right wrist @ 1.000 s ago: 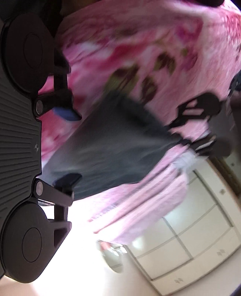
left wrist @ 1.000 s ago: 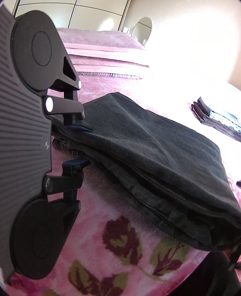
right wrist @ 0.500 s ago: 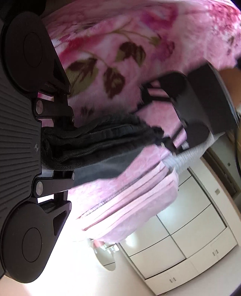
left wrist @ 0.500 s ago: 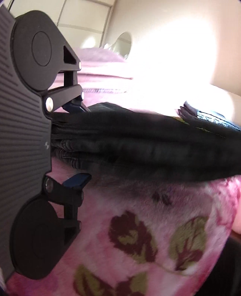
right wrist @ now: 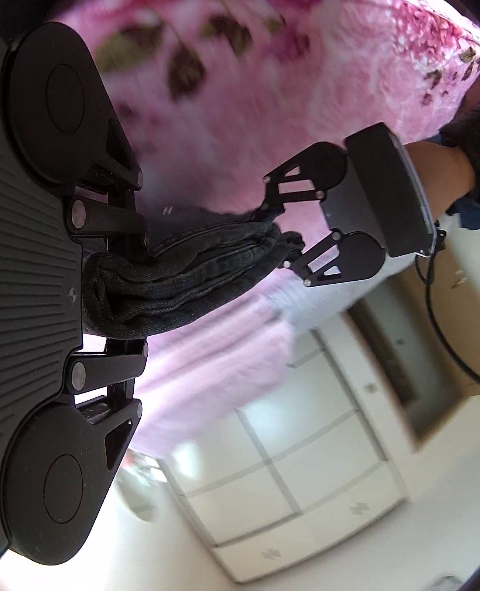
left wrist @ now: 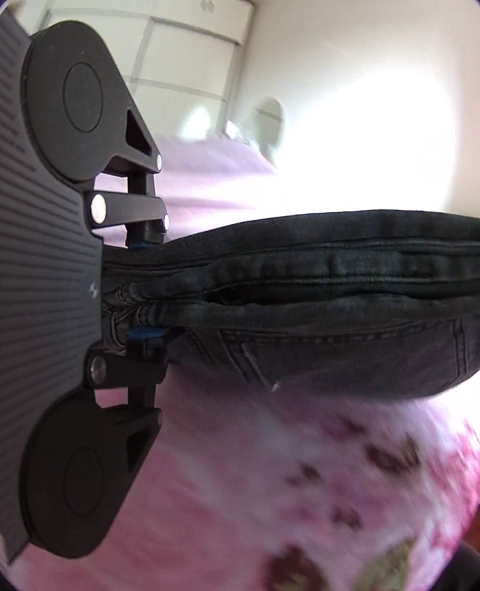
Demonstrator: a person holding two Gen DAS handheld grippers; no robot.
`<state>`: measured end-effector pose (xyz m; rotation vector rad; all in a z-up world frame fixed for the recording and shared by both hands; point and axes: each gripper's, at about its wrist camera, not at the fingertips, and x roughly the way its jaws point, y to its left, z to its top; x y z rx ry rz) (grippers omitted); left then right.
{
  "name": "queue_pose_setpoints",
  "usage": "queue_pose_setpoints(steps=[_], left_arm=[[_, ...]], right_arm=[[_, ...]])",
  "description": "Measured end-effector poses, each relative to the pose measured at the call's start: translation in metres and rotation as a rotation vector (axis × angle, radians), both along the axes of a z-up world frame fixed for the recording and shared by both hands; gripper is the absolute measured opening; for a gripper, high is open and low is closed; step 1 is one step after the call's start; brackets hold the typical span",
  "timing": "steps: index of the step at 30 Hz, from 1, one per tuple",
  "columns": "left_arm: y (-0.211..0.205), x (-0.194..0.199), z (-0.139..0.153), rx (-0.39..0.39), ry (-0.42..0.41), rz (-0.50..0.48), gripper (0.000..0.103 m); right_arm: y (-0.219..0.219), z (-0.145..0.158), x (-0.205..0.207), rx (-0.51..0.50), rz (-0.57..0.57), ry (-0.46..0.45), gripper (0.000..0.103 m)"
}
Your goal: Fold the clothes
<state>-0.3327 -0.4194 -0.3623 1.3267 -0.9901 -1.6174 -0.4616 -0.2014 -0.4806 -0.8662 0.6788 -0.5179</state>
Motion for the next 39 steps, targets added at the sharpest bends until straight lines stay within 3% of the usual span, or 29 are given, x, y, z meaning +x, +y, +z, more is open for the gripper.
queue_pose_setpoints(steps=[3,5,8,11,15,17,19,21,26,29,34,39], left_arm=[[0.023,0.029,0.029,-0.058,-0.027,0.124,0.033],[0.051,0.043,0.036,-0.048,-0.039,0.218,0.033],[0.106,0.051,0.025,0.077,-0.035,0.313,0.033],[0.161,0.037,-0.01,0.242,-0.043,0.307,0.036],[0.234,0.025,-0.056,0.314,-0.062,0.253,0.036],[0.264,0.021,-0.066,0.315,-0.046,0.24,0.038],[0.276,0.023,-0.066,0.322,-0.032,0.239,0.046],[0.284,0.032,-0.06,0.329,-0.013,0.27,0.046],[0.302,0.099,-0.025,0.327,0.112,0.422,0.045],[0.285,0.12,-0.004,0.305,0.22,0.511,0.045],[0.239,0.144,0.027,0.305,0.5,0.6,0.042],[0.179,0.168,0.041,0.421,0.759,0.64,0.03]], right_arm=[[-0.005,0.014,0.018,-0.048,0.114,-0.039,0.023],[0.0,0.02,0.032,-0.06,0.203,-0.072,0.023],[0.019,0.012,0.044,-0.021,0.317,-0.067,0.023],[0.046,-0.019,0.038,0.086,0.367,0.024,0.023],[0.078,-0.068,0.01,0.174,0.345,0.178,0.025],[0.091,-0.087,-0.008,0.188,0.298,0.232,0.031],[0.094,-0.091,-0.022,0.226,0.24,0.222,0.035],[0.096,-0.093,-0.037,0.254,0.175,0.197,0.036],[0.074,-0.092,-0.057,0.294,-0.071,0.13,0.038],[0.048,-0.075,-0.064,0.383,-0.206,-0.006,0.038],[0.013,-0.047,-0.048,0.633,-0.255,-0.243,0.038],[-0.032,-0.019,-0.018,0.847,-0.246,-0.349,0.038]])
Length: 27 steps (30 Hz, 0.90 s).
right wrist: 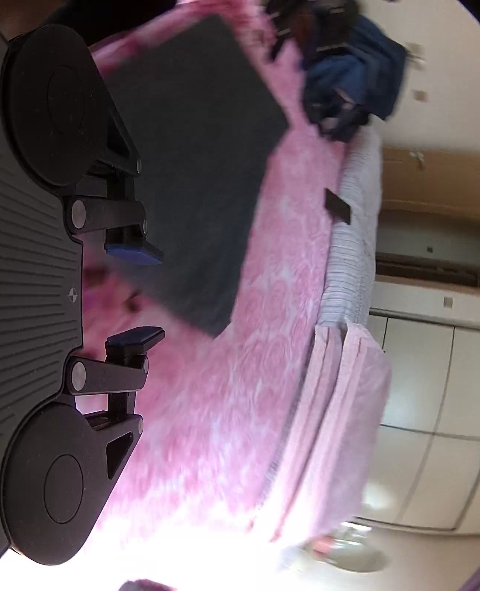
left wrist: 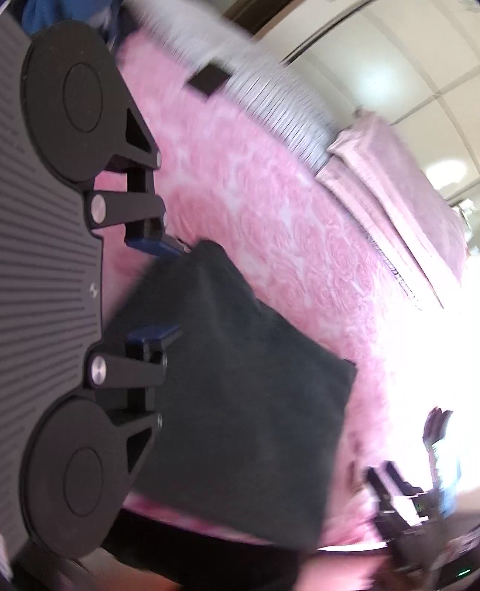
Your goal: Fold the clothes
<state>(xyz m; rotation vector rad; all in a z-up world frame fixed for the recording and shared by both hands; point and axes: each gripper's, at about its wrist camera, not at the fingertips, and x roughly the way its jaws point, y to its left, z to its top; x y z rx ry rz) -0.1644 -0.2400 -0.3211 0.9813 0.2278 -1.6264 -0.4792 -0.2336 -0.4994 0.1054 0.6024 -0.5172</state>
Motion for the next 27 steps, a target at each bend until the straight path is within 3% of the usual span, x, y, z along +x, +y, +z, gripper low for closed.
queue_pose_setpoints(steps=[3,6,8,10,13,15,22,27], left_arm=[[-0.028,0.019,-0.001,0.047,0.089,0.045,0.026],[-0.051,0.026,-0.017,0.06,0.127,0.069,0.016],[-0.063,0.026,-0.029,0.056,0.144,0.066,0.015],[-0.072,0.03,-0.037,0.053,0.164,0.062,0.015],[-0.077,0.04,-0.045,0.055,0.198,0.057,0.015],[-0.075,0.045,-0.046,0.054,0.211,0.053,0.017],[-0.048,0.052,-0.027,0.03,0.25,0.097,0.017],[-0.004,0.06,-0.01,0.042,0.312,0.138,0.029]], right_arm=[[-0.036,0.015,0.022,0.094,-0.026,-0.039,0.038],[-0.065,0.02,0.043,0.138,-0.037,-0.064,0.038],[-0.091,0.007,0.068,0.165,-0.019,-0.069,0.038],[-0.106,-0.012,0.089,0.185,-0.021,-0.009,0.038],[-0.122,-0.031,0.1,0.228,-0.037,0.01,0.038],[-0.129,-0.027,0.1,0.248,-0.058,-0.003,0.038],[-0.07,0.007,0.075,0.155,-0.009,-0.005,0.038],[-0.001,0.02,0.046,0.197,0.103,-0.068,0.038]])
